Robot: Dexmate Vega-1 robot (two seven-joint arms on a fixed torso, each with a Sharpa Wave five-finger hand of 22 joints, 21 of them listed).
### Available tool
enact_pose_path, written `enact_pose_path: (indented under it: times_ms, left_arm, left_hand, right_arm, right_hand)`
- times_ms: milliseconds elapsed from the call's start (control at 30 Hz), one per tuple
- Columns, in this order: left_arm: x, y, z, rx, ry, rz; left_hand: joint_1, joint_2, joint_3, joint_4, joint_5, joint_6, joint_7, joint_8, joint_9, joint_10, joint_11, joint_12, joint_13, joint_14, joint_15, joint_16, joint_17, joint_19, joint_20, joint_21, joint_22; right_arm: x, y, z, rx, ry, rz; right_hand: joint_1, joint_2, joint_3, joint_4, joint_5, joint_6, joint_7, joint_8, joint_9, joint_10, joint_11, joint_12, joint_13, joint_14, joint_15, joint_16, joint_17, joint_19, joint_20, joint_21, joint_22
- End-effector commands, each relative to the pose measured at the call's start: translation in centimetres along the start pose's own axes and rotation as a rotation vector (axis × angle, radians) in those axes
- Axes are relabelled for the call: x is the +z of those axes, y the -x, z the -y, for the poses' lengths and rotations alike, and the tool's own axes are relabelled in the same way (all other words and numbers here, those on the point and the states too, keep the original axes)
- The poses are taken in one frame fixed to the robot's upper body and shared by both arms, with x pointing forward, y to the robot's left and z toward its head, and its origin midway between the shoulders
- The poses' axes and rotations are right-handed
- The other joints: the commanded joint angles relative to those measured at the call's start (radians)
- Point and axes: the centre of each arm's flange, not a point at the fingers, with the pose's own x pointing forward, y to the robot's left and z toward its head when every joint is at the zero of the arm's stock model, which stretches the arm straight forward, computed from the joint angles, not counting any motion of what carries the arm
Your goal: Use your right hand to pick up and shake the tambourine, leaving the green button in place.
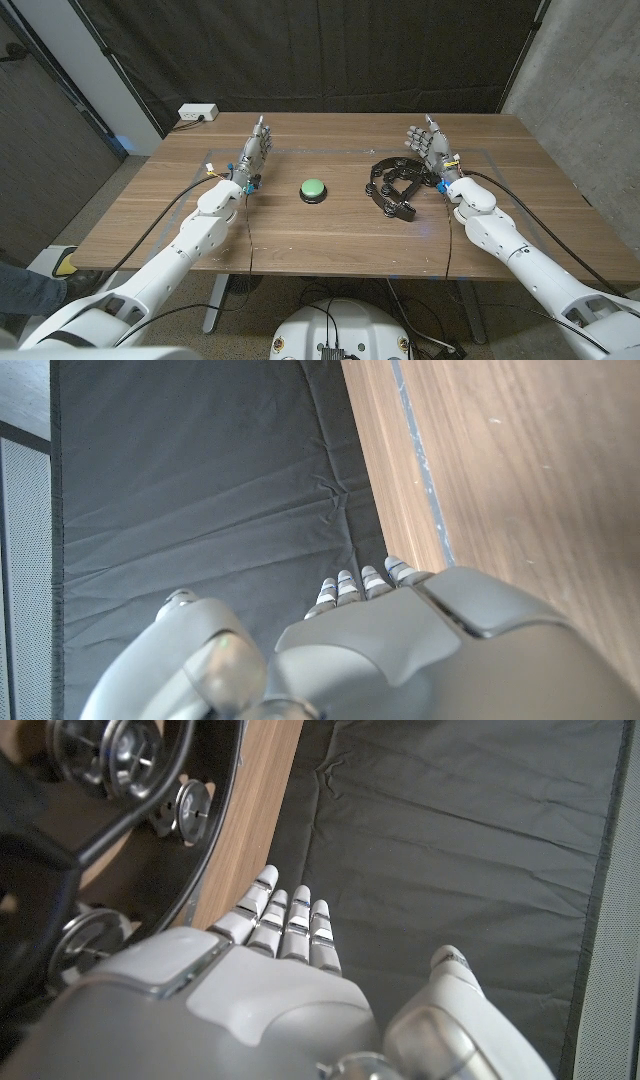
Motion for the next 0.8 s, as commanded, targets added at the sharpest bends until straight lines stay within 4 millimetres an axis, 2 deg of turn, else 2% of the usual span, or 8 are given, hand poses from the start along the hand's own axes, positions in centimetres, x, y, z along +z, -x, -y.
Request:
enact_pose_path:
  times_ms: [33,167,533,600,800]
  left_arm:
    - [0.5,-0.9,0.2,-0.033,0.017,-0.019]
    - [1.0,0.0,0.3,-0.019,0.019,-0.022]
    - [2.7,1.3,-0.3,-0.016,-0.046,0.002]
    - [2.8,1.5,-0.3,-0.017,-0.062,0.0]
    - [3.0,1.5,0.6,-0.008,-0.07,0.014]
  left_hand:
    - [0.011,0.001,0.001,0.003,0.004,0.003,-0.001,0.008,0.004,0.002,-0.001,0.007,0.004,0.004,0.001,0.006,0.004,-0.003,-0.034,0.005,0.003]
    - [0.029,0.02,0.006,-0.004,0.006,0.039,0.008,0.016,0.004,0.041,0.002,0.017,0.004,0.041,0.004,0.013,0.003,0.031,-0.028,0.011,0.003]
    - [0.046,0.032,0.008,-0.011,0.005,0.074,0.011,0.021,0.005,0.079,0.006,0.025,0.004,0.08,0.006,0.018,0.003,0.072,-0.02,0.018,0.002]
    - [0.053,0.036,0.007,-0.014,0.004,0.093,0.012,0.024,0.005,0.105,0.015,0.032,0.004,0.108,0.009,0.024,0.003,0.092,-0.02,0.02,0.002]
    - [0.065,0.041,0.004,-0.02,0.0,0.149,0.021,0.035,0.005,0.152,0.018,0.04,0.004,0.151,0.015,0.028,0.003,0.135,-0.013,0.026,0.001]
  right_arm:
    - [0.3,0.1,-0.2,-0.027,0.017,0.032]
    - [1.3,0.8,-0.2,-0.042,0.041,0.067]
    - [3.4,2.3,-0.2,0.006,0.112,0.109]
    - [3.6,2.5,0.0,0.022,0.117,0.121]
    - [3.4,3.2,0.7,0.058,0.085,0.149]
  right_hand:
    - [0.019,0.009,0.014,-0.005,0.002,0.017,-0.004,0.008,0.005,0.017,-0.005,0.011,0.002,0.018,-0.002,0.007,0.001,0.013,-0.025,0.003,0.005]
    - [0.031,0.015,0.017,-0.011,-0.002,0.026,-0.012,0.01,0.005,0.028,-0.013,0.015,0.002,0.03,-0.012,0.009,0.001,0.024,-0.03,0.0,0.005]
    - [0.051,0.019,0.02,-0.025,-0.01,0.048,-0.028,0.015,0.005,0.048,-0.026,0.021,0.002,0.049,-0.023,0.012,0.0,0.048,-0.037,-0.002,0.006]
    - [0.055,0.02,0.02,-0.028,-0.012,0.049,-0.031,0.014,0.005,0.053,-0.031,0.022,0.002,0.054,-0.028,0.013,0.0,0.055,-0.04,-0.002,0.006]
    - [0.061,0.019,0.017,-0.034,-0.018,0.076,-0.047,0.021,0.006,0.068,-0.05,0.026,0.002,0.076,-0.043,0.016,0.0,0.078,-0.045,-0.003,0.006]
